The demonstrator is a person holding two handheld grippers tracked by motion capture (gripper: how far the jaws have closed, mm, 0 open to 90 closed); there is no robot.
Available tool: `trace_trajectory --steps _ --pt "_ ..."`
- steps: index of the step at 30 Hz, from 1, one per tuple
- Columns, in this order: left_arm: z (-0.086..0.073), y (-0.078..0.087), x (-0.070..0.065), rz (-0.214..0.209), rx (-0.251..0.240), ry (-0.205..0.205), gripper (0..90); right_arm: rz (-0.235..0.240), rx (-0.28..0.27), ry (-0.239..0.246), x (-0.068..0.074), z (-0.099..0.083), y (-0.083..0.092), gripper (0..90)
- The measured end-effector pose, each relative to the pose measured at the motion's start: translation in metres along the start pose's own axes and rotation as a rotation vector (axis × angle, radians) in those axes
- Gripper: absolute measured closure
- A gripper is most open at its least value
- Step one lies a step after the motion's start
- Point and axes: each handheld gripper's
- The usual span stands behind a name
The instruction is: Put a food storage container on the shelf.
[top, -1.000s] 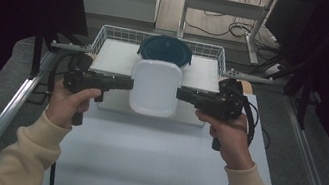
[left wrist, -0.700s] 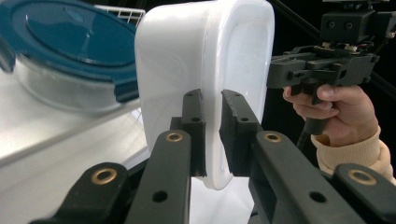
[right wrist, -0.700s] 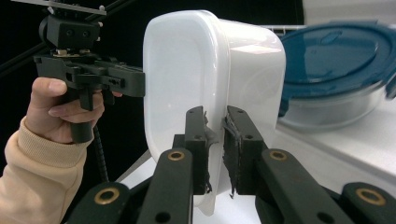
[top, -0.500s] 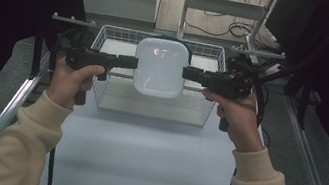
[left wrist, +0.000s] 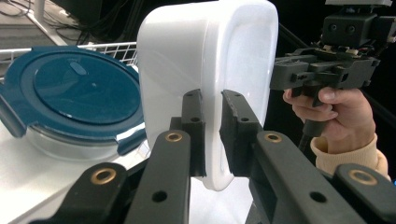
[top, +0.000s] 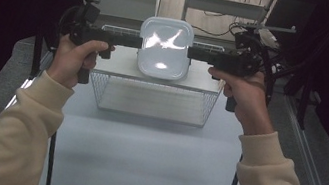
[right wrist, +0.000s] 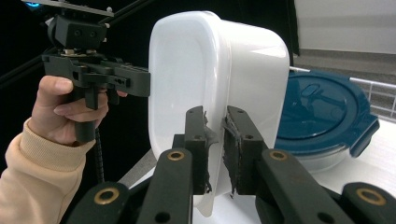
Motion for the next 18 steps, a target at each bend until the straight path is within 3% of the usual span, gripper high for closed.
trace_trajectory --steps 5,15,18 --pt "0.015 -0.008 0.015 0.017 0.018 0.039 80.3 -0.001 0.014 -0.035 -0.016 0.014 -0.013 79.8" --pt "0.022 -0.024 0.052 0.038 0.046 0.132 80.1 -0.006 0.052 -0.134 -0.048 0.016 -0.041 79.8" --pt "0.023 -0.027 0.06 0.05 0.053 0.143 80.1 -0.013 0.063 -0.165 -0.057 0.015 -0.048 79.8"
Point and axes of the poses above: each handheld gripper's, and its own axes: y roughly backward along the jaws, z roughly out of its top, x roughly to its left, and after that the axes turned 10 degrees about -x, right-handed
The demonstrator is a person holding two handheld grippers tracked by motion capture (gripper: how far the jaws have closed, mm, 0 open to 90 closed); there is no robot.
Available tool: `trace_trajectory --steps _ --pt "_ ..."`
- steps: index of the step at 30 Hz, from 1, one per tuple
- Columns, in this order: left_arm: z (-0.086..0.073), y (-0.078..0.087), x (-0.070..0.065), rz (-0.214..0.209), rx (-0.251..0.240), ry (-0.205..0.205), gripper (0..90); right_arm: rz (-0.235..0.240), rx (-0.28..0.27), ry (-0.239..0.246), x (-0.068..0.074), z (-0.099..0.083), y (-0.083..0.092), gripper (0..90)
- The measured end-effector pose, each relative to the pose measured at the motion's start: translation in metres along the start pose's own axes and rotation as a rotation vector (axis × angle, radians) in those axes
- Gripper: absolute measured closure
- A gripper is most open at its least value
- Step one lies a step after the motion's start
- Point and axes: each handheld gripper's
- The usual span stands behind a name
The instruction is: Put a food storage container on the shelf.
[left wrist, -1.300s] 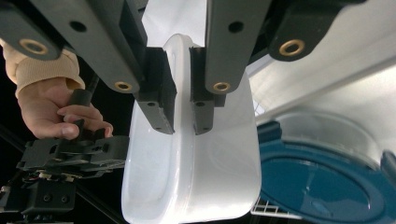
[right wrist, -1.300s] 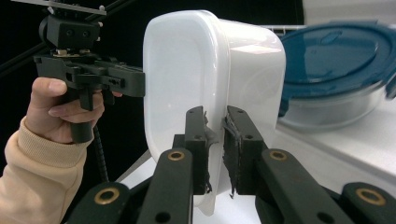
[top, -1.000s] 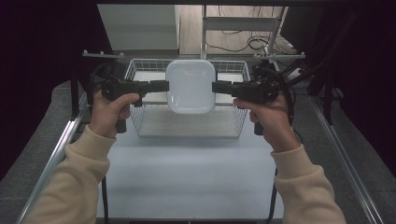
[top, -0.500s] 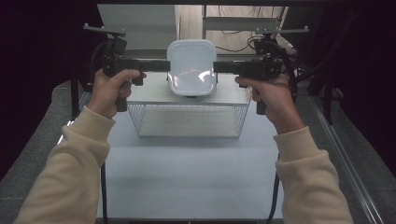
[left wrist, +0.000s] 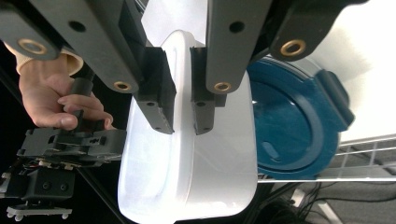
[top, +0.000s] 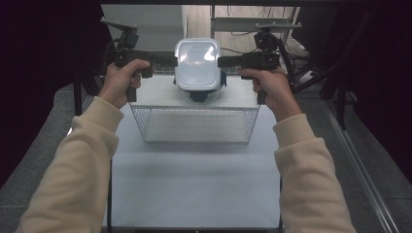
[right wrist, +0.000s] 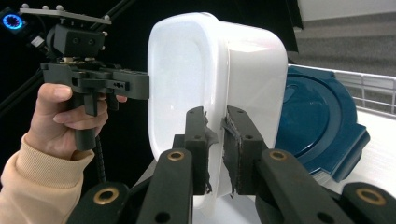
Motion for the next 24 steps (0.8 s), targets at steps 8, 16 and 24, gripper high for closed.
trace_trajectory --steps 8,16,24 --pt "0.006 -0.009 0.019 -0.01 -0.008 0.072 80.3 -0.018 -0.007 -0.077 -0.018 0.002 -0.014 78.8" --pt "0.011 -0.021 0.037 -0.021 -0.047 0.207 78.7 -0.008 -0.054 -0.229 -0.045 0.004 -0.025 76.1" --pt "0.012 -0.027 0.049 -0.022 -0.069 0.259 77.5 -0.014 -0.082 -0.288 -0.055 0.003 -0.032 75.2"
Point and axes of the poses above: each handheld gripper's, and its own axes: y roughly backward along the jaws, z roughly out of its top, x roughly to its left, and after that the axes turned 10 degrees about -x, right-handed
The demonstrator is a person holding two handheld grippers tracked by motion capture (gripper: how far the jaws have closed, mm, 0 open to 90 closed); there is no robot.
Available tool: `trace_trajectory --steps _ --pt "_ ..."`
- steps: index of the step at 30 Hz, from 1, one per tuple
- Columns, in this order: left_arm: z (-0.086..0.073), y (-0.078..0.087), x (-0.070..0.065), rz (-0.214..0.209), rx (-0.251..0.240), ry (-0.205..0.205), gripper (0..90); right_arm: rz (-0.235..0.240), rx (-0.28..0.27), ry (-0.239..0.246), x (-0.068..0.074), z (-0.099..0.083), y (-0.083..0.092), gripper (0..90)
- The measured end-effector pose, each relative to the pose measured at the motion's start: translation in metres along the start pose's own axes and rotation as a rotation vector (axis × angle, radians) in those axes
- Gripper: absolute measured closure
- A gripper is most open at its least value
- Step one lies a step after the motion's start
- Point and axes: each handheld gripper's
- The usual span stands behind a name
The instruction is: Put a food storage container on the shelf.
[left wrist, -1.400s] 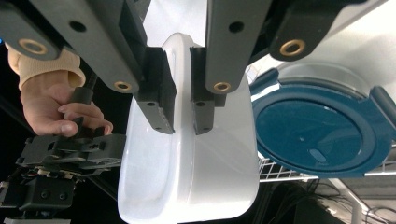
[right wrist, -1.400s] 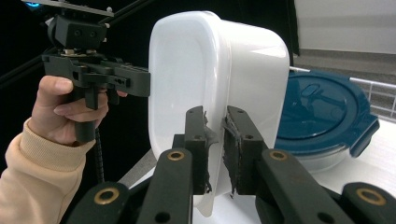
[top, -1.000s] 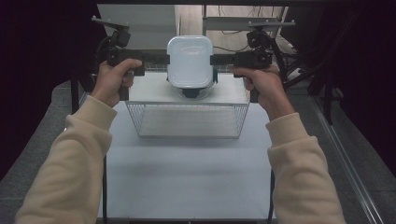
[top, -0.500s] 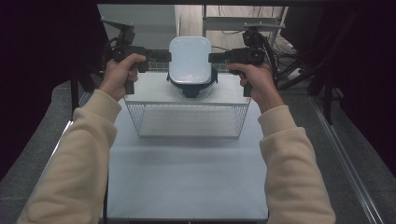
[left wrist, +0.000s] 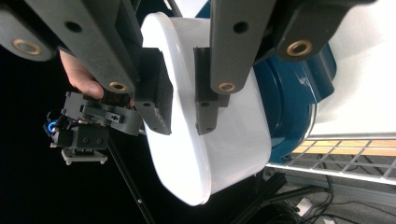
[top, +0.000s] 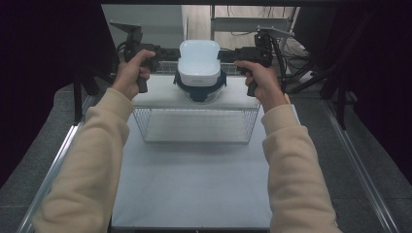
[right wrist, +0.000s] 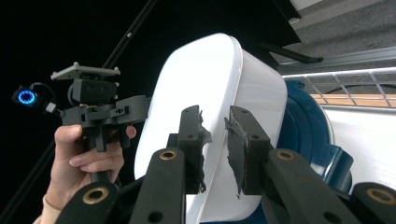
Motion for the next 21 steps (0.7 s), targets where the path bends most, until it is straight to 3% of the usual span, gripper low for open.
trace_trajectory --steps 7,11,12,13,15,18,19,21 --pt "-0.004 -0.005 0.006 0.022 -0.019 -0.008 74.4 -0.018 -0.026 -0.034 -0.009 -0.003 -0.004 73.9" --pt "-0.007 -0.006 0.004 0.016 -0.041 -0.034 67.0 0.004 -0.03 -0.013 -0.01 -0.005 -0.001 68.1" --pt "-0.008 -0.006 0.001 0.025 -0.055 -0.055 61.6 0.008 -0.031 0.0 -0.009 -0.005 0.0 64.7" --pt "-0.009 -0.005 -0.002 0.04 -0.067 -0.08 49.4 0.007 -0.055 0.057 -0.002 -0.005 0.007 54.9" --pt "-0.012 0.0 -0.01 0.072 -0.092 -0.15 45.3 0.004 -0.068 0.084 0.001 -0.006 0.01 50.9" --pt "-0.02 0.011 -0.024 0.11 -0.112 -0.278 35.6 -0.012 -0.098 0.221 0.015 -0.01 0.03 43.8" --pt "-0.026 0.017 -0.028 0.115 -0.115 -0.323 33.2 0.01 -0.099 0.29 0.02 -0.017 0.046 41.9" --pt "-0.034 0.025 -0.034 0.119 -0.108 -0.367 32.7 0.013 -0.095 0.3 0.021 -0.02 0.049 41.1"
Point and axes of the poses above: each handheld gripper's, and its own axes: y roughly backward along the jaws, z roughly out of its top, x roughly to its left, and after that the axes turned 10 degrees about -x, right-handed
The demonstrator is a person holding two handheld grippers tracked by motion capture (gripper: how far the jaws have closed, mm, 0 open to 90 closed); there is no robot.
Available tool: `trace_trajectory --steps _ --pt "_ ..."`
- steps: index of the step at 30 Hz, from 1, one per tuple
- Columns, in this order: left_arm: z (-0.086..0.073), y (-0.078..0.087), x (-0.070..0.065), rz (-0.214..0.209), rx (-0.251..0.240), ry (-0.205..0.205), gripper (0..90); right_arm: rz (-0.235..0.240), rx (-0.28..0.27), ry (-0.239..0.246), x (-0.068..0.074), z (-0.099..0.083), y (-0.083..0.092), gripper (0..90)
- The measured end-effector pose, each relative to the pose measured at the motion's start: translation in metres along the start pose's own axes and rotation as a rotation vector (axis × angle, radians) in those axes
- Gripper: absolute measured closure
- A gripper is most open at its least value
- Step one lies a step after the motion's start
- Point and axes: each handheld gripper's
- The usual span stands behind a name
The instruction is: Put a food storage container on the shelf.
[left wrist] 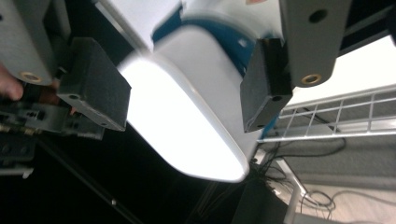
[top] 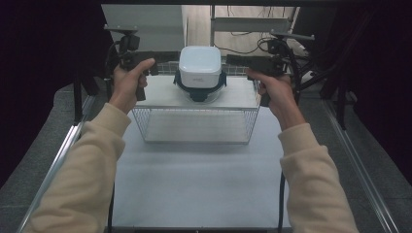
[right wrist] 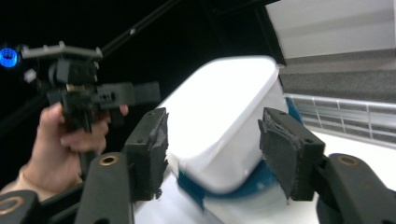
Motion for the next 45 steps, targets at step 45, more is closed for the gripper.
trace_trajectory --steps 45 --pt "-0.24 0.091 0.004 0.166 0.231 -0.22 23.9 -0.122 0.251 0.307 -0.014 -0.241 0.095 26.2"
Point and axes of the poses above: each handheld gripper's, and its own axes: y roughly backward along the jaws, z roughly out of its top, x roughly to its left, and after that the axes turned 10 degrees about -x, right-handed
